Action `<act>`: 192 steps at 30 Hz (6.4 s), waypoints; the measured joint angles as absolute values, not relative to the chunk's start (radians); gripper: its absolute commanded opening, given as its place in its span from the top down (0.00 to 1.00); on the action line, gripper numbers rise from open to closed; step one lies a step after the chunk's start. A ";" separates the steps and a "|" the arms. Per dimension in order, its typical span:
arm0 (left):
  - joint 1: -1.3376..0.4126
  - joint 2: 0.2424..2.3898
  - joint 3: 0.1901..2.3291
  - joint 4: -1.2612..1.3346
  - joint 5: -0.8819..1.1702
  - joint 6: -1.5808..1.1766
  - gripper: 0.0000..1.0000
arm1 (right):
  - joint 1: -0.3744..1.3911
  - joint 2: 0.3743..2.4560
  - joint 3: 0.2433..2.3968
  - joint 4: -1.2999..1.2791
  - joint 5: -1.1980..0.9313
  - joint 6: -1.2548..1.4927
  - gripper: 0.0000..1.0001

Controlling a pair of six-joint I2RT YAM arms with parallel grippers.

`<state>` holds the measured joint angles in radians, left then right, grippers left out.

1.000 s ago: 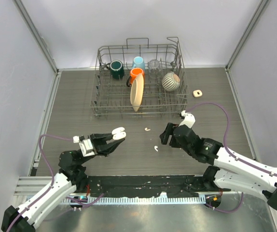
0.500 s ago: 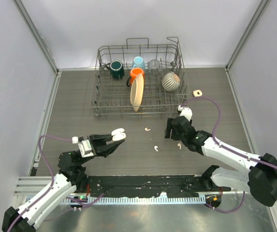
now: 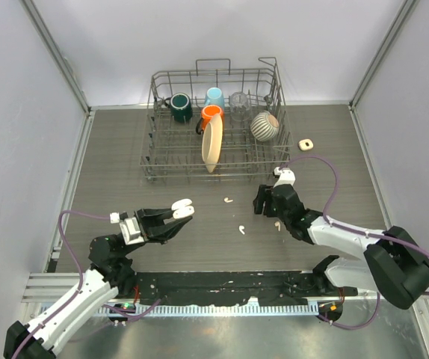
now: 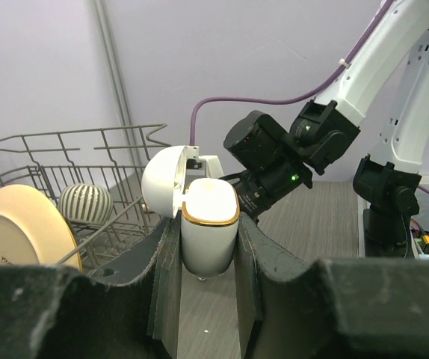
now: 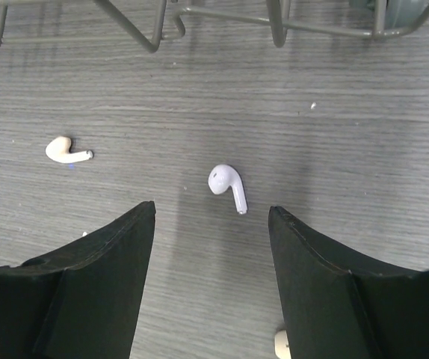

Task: Insert the wireless bluetooth earbuds into the charging case
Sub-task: Pick up the earbud from the center of the board.

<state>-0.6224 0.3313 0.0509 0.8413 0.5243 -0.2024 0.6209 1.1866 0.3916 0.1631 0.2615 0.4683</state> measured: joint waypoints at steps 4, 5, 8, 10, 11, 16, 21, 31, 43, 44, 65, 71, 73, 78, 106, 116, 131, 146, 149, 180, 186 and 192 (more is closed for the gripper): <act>-0.622 0.332 0.051 0.841 0.524 -0.202 1.00 | 0.612 1.237 0.382 0.244 0.261 0.464 0.35; -0.622 0.332 0.051 0.841 0.524 -0.202 1.00 | 0.611 1.254 0.382 0.265 0.260 0.464 0.37; -0.622 0.332 0.051 0.841 0.524 -0.202 1.00 | 0.606 1.308 0.382 0.308 0.261 0.464 0.39; -0.622 0.331 0.051 0.841 0.524 -0.202 1.00 | 0.604 1.340 0.382 0.321 0.261 0.465 0.40; -0.622 0.331 0.051 0.841 0.524 -0.202 1.00 | 0.604 1.347 0.383 0.330 0.263 0.465 0.41; -0.622 0.320 0.051 0.841 0.524 -0.202 1.00 | 0.604 1.357 0.384 0.344 0.264 0.466 0.49; -0.622 0.313 0.050 0.841 0.524 -0.202 1.00 | 0.604 1.364 0.384 0.346 0.268 0.468 0.53; -0.622 0.308 0.050 0.838 0.524 -0.202 1.00 | 0.602 1.402 0.408 0.353 0.286 0.474 0.67; -0.622 0.295 0.050 0.831 0.524 -0.202 1.00 | 0.603 1.370 0.405 0.297 0.298 0.525 0.78; -0.622 0.295 0.050 0.831 0.524 -0.202 1.00 | 0.605 1.356 0.399 0.285 0.299 0.539 0.78; -0.622 0.247 0.049 0.791 0.515 -0.202 1.00 | 0.843 1.253 0.409 0.030 0.493 0.945 0.36; -0.622 0.197 0.049 0.757 0.505 -0.200 1.00 | 0.843 1.250 0.424 -0.002 0.484 0.831 0.36; -0.622 0.183 0.049 0.743 0.504 -0.200 1.00 | 0.843 1.243 0.435 -0.025 0.480 0.771 0.36; -0.622 0.156 0.049 0.718 0.498 -0.198 1.00 | 0.843 1.189 0.478 -0.080 0.480 0.637 0.28; -0.622 0.153 0.049 0.697 0.498 -0.197 1.00 | 0.744 1.270 0.558 -0.195 0.276 0.420 0.45; -0.622 0.165 0.049 0.698 0.498 -0.194 1.00 | 0.731 1.322 0.569 -0.169 0.248 0.417 0.53; -0.622 0.177 0.049 0.698 0.498 -0.193 1.00 | 0.729 1.348 0.582 -0.162 0.228 0.418 0.59; -0.622 0.177 0.049 0.697 0.498 -0.193 1.00 | 0.726 1.384 0.625 -0.207 0.228 0.437 0.61; -0.622 0.177 0.049 0.697 0.498 -0.193 1.00 | 0.726 1.384 0.628 -0.217 0.229 0.444 0.61; -0.622 0.172 0.049 0.697 0.494 -0.193 1.00 | 0.726 1.415 0.652 -0.233 0.228 0.459 0.64; -0.622 0.172 0.049 0.698 0.492 -0.192 1.00 | 0.726 1.415 0.653 -0.241 0.228 0.459 0.64; -0.622 0.174 0.049 0.698 0.490 -0.189 1.00 | 0.726 1.427 0.666 -0.249 0.229 0.459 0.70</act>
